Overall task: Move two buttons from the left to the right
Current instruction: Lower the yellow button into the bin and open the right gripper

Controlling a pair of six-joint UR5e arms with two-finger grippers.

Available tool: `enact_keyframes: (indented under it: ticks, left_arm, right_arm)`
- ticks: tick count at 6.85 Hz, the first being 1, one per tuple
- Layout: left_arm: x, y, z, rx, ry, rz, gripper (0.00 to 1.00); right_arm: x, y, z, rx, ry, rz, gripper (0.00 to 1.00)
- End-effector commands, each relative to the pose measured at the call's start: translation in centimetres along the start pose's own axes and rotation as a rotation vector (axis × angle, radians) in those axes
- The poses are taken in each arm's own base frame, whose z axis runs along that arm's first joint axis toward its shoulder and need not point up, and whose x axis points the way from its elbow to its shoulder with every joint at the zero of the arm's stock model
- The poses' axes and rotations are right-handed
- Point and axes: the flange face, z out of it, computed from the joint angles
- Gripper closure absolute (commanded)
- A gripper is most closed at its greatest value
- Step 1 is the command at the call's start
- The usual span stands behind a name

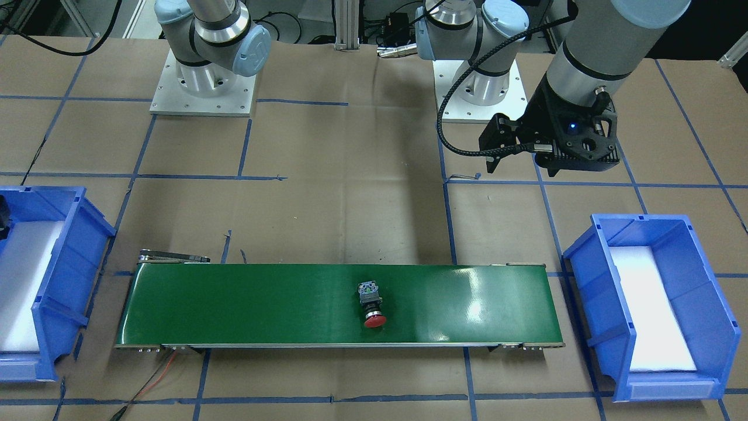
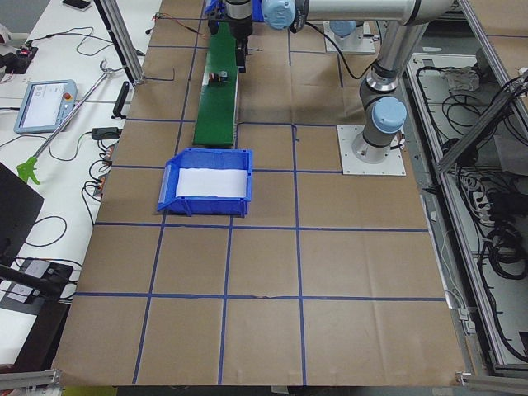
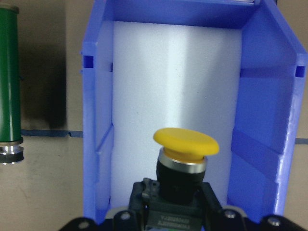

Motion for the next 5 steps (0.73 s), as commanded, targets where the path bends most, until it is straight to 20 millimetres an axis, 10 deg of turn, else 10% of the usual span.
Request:
enact_keyframes:
  ticks: [1,5]
  left_arm:
    - [0.0,-0.1,0.0,0.0,0.0,-0.001,0.0]
    - [0.0,-0.4,0.0,0.011,0.001,-0.006,0.0]
  right_arm:
    - [0.5,2.5,5.3,0.026,-0.002,-0.016,0.98]
    - [0.4,2.5,11.9,-0.019,-0.039,-0.028,0.95]
